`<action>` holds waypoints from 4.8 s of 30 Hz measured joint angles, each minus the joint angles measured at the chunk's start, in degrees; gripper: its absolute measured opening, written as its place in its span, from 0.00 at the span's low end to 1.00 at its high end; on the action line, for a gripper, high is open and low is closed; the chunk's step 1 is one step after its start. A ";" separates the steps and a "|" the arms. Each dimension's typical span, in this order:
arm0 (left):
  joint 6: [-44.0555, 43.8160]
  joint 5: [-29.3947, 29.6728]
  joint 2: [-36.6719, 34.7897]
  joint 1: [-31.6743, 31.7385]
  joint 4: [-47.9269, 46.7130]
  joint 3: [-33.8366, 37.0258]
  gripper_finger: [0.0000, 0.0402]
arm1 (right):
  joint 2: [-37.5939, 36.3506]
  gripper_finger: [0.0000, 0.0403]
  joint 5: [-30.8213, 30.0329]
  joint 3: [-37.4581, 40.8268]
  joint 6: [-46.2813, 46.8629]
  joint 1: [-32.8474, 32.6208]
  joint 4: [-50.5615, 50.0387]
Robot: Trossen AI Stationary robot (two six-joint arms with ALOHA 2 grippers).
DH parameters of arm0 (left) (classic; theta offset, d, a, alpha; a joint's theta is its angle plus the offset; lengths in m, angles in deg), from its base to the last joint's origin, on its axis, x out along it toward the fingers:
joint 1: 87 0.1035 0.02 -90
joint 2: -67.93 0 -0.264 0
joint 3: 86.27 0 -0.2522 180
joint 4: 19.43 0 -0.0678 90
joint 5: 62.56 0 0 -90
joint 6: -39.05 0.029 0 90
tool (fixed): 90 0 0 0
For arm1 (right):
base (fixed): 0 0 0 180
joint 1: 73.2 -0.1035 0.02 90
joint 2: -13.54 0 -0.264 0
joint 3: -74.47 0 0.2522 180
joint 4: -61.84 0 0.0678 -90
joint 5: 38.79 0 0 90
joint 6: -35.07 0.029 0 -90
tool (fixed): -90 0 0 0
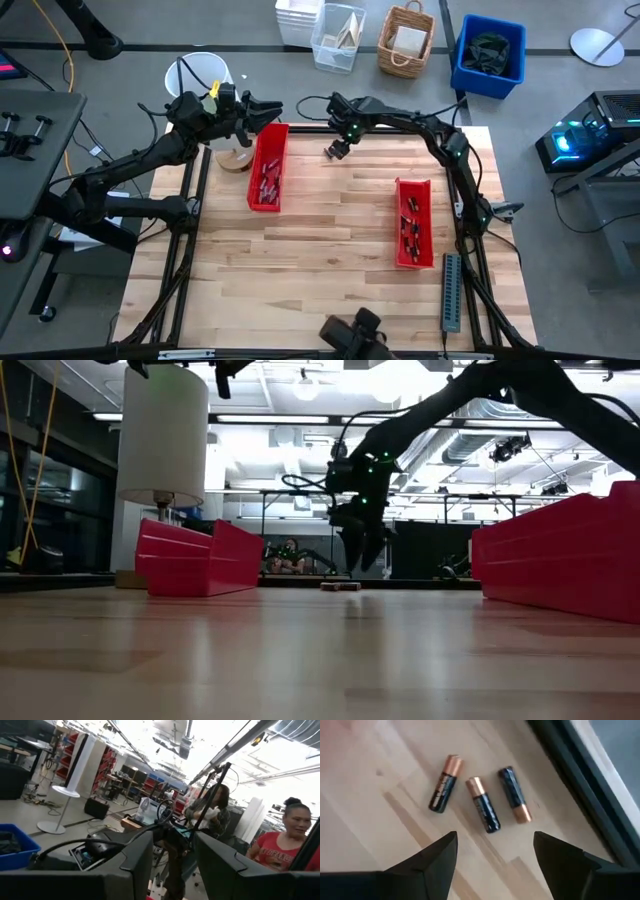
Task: Sort batteries
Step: Put the black battery into the bottom red bin
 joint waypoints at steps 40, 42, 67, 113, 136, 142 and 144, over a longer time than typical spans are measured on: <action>-1.41 0.02 0.07 -0.02 -0.13 0.09 0.34 | 5.24 0.26 2.86 -0.31 -14.69 -1.39 -1.71; -1.42 0.02 0.07 -0.02 -0.13 0.09 0.34 | 5.18 0.13 1.73 -0.33 -13.93 -1.88 -3.69; 0.51 -0.24 0.07 -0.02 -0.17 0.09 0.34 | -41.14 0.08 5.48 29.94 20.86 -12.98 -10.64; -1.69 -0.28 0.07 4.27 -0.11 0.09 0.34 | -57.04 0.46 -6.14 36.61 55.84 -26.18 -13.02; -7.09 -0.68 0.07 4.50 -0.13 0.09 0.34 | 13.69 0.46 -2.05 -22.20 26.05 -10.77 -8.35; -7.07 -0.68 0.07 4.50 -0.15 0.09 0.34 | 17.84 0.46 -3.18 -27.94 26.43 -10.97 -9.39; -7.33 -0.91 0.07 4.50 -0.13 0.09 0.34 | 18.06 0.46 -6.17 -27.73 27.07 -11.06 -12.03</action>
